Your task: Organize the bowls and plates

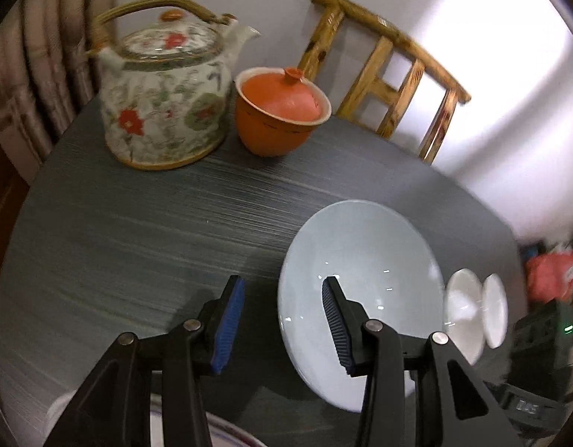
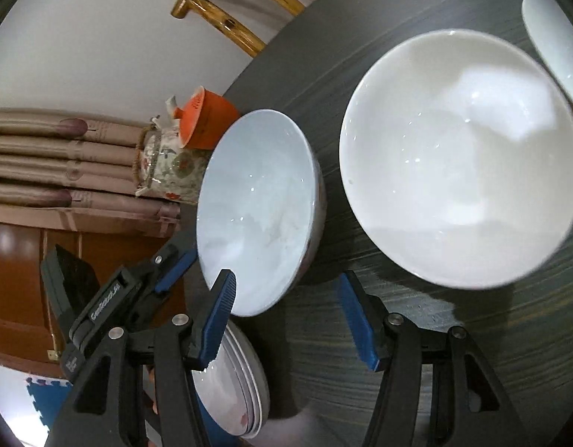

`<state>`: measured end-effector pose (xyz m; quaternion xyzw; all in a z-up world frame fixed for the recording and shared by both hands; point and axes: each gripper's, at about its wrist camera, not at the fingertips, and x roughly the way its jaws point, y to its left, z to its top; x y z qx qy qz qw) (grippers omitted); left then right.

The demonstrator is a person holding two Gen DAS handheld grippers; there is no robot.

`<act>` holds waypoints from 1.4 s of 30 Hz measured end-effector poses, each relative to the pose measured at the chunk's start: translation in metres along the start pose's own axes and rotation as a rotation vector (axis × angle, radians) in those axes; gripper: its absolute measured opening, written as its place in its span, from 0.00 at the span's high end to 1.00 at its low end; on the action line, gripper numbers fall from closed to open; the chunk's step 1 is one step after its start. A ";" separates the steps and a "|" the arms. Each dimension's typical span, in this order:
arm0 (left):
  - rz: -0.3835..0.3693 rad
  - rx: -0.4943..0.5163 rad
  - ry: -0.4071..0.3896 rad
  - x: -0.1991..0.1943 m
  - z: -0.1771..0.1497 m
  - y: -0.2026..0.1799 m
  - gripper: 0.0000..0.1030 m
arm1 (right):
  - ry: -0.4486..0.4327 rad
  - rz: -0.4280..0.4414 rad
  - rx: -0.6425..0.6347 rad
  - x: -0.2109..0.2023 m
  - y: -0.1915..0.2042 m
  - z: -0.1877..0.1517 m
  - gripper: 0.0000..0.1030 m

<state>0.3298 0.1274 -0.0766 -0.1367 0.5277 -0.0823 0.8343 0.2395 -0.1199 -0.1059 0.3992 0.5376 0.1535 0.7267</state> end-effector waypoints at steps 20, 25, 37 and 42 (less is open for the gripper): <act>0.069 0.130 -0.075 -0.063 -0.083 -0.068 0.91 | 0.072 -0.034 -0.149 -0.016 -0.008 -0.027 0.75; 0.030 0.135 -0.075 -0.075 -0.126 -0.097 0.91 | 0.058 -0.036 -0.198 -0.061 -0.023 -0.055 0.75; -0.007 0.147 -0.029 -0.055 -0.192 -0.148 0.90 | 0.015 -0.105 -0.222 -0.144 -0.088 -0.094 0.75; 0.008 0.153 -0.015 -0.043 -0.206 -0.158 0.89 | -0.003 -0.125 -0.219 -0.155 -0.107 -0.098 0.75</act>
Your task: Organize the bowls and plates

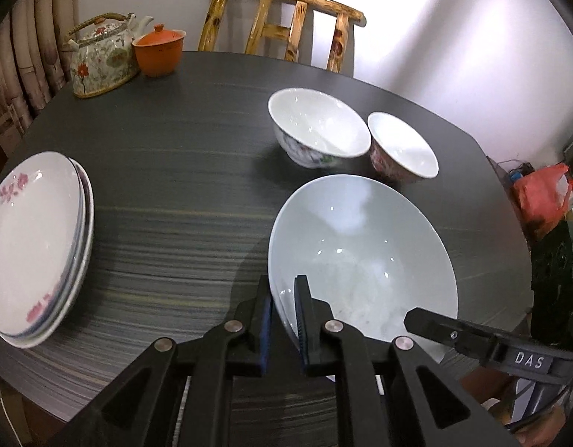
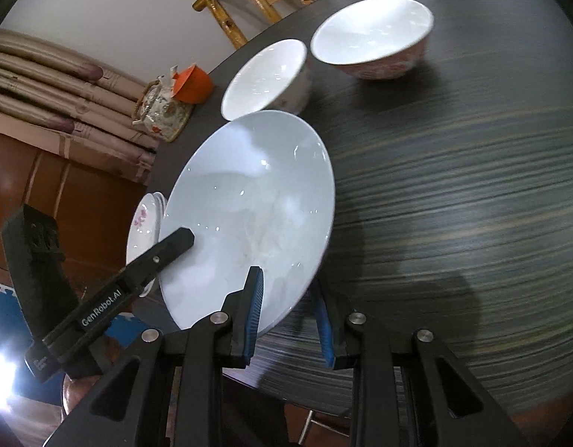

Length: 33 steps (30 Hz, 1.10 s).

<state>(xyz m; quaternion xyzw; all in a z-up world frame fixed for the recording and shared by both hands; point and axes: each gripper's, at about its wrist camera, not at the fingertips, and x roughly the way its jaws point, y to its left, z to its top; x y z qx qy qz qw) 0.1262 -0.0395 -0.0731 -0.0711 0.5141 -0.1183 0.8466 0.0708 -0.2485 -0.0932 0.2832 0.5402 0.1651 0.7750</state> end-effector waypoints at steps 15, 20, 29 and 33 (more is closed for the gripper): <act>0.043 0.067 -0.115 -0.022 -0.022 -0.006 0.76 | -0.048 0.003 -0.011 -0.007 -0.017 -0.012 0.74; 0.059 0.083 -0.152 -0.038 -0.015 -0.010 0.73 | -0.141 0.004 -0.007 -0.038 -0.029 -0.015 0.71; 0.119 0.133 -0.159 -0.049 -0.011 -0.020 0.73 | -0.201 0.054 0.008 -0.067 -0.024 -0.014 0.70; 0.132 0.150 -0.163 -0.051 -0.009 -0.023 0.73 | -0.196 0.060 -0.012 -0.068 -0.014 -0.013 0.65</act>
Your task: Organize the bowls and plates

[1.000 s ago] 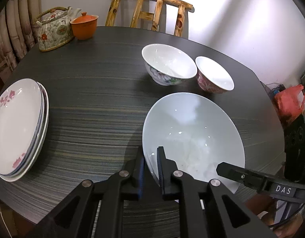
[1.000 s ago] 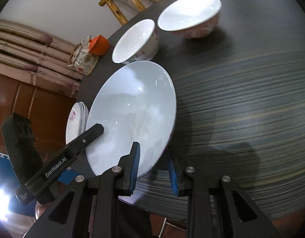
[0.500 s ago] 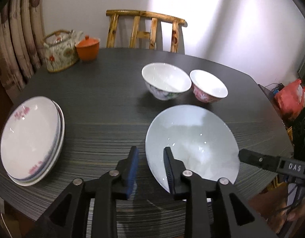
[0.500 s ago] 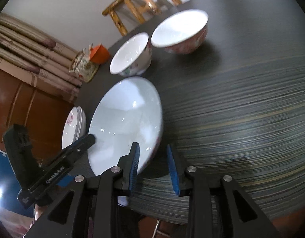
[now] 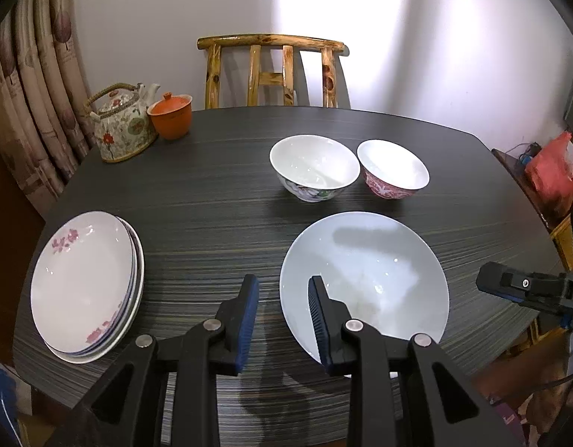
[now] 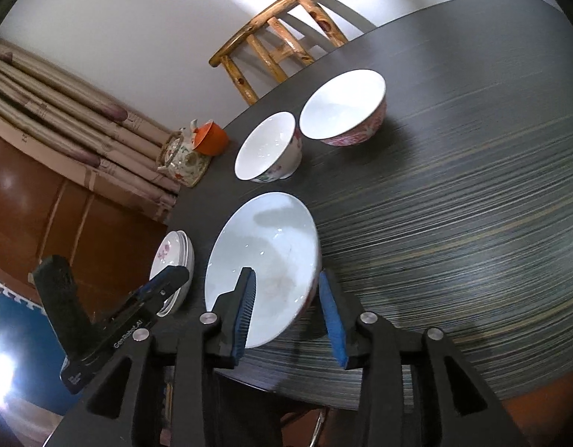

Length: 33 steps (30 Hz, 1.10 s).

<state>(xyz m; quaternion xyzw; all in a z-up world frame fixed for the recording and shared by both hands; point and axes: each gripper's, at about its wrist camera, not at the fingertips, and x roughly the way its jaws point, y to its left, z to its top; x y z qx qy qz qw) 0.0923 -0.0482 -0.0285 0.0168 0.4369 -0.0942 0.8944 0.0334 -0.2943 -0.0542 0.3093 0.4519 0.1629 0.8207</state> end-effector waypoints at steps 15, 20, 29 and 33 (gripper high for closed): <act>0.016 0.048 -0.004 -0.005 0.016 -0.006 0.72 | -0.018 0.007 -0.039 -0.010 0.025 0.009 0.56; 0.026 0.066 -0.012 -0.002 0.024 -0.005 0.58 | -0.010 0.024 -0.037 -0.008 0.031 0.018 0.50; -0.056 -0.047 0.037 0.026 0.052 0.023 0.58 | 0.034 0.060 0.051 0.022 0.029 0.046 0.47; -0.078 -0.067 0.052 0.042 0.066 0.029 0.58 | 0.035 0.042 0.074 0.036 0.028 0.061 0.47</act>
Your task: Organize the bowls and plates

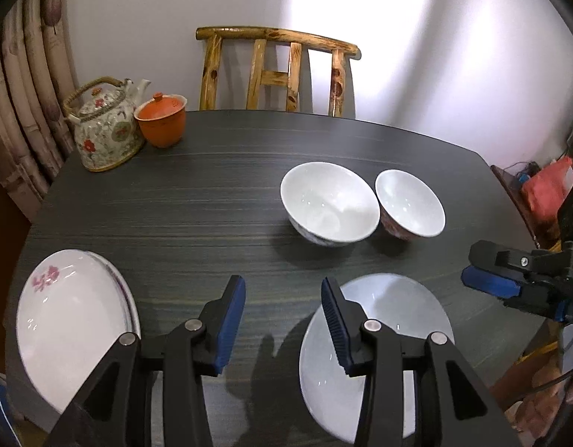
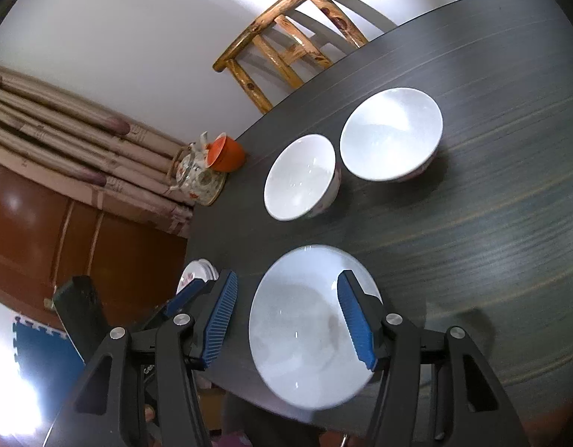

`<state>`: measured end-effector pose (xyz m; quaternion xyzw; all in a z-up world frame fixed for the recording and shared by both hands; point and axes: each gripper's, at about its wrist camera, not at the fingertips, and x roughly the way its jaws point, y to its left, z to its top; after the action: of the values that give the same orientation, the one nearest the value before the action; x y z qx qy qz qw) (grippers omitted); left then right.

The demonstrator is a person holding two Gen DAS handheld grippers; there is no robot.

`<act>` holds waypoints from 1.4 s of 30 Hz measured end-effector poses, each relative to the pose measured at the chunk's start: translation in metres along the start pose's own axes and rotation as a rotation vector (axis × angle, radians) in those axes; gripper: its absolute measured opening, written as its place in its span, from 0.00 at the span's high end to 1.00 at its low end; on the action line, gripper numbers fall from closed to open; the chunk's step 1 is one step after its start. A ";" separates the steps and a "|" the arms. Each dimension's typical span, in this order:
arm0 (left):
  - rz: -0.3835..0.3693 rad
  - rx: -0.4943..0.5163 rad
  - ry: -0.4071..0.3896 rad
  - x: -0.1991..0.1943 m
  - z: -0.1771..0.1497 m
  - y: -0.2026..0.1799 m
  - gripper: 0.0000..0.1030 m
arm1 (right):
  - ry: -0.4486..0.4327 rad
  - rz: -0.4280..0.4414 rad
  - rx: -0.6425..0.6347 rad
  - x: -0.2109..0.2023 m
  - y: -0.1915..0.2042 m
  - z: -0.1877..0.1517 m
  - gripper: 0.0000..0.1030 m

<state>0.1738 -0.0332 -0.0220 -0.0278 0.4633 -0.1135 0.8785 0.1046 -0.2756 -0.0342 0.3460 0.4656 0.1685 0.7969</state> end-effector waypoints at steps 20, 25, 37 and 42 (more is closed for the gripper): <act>-0.119 -0.109 0.132 0.096 0.076 0.014 0.58 | 0.086 -0.044 0.209 0.075 -0.025 0.059 0.50; -0.115 -0.108 0.150 0.113 0.079 0.014 0.58 | 0.110 -0.063 0.233 0.089 -0.030 0.064 0.58; -0.088 -0.113 0.199 0.141 0.076 0.016 0.93 | 0.145 -0.084 0.244 0.110 -0.040 0.075 0.66; -0.040 -0.071 0.168 0.140 0.076 0.011 0.94 | 0.165 -0.105 0.226 0.121 -0.040 0.079 0.79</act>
<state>0.3143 -0.0582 -0.0938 -0.0585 0.5384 -0.1166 0.8326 0.2318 -0.2632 -0.1122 0.3937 0.5628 0.1009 0.7198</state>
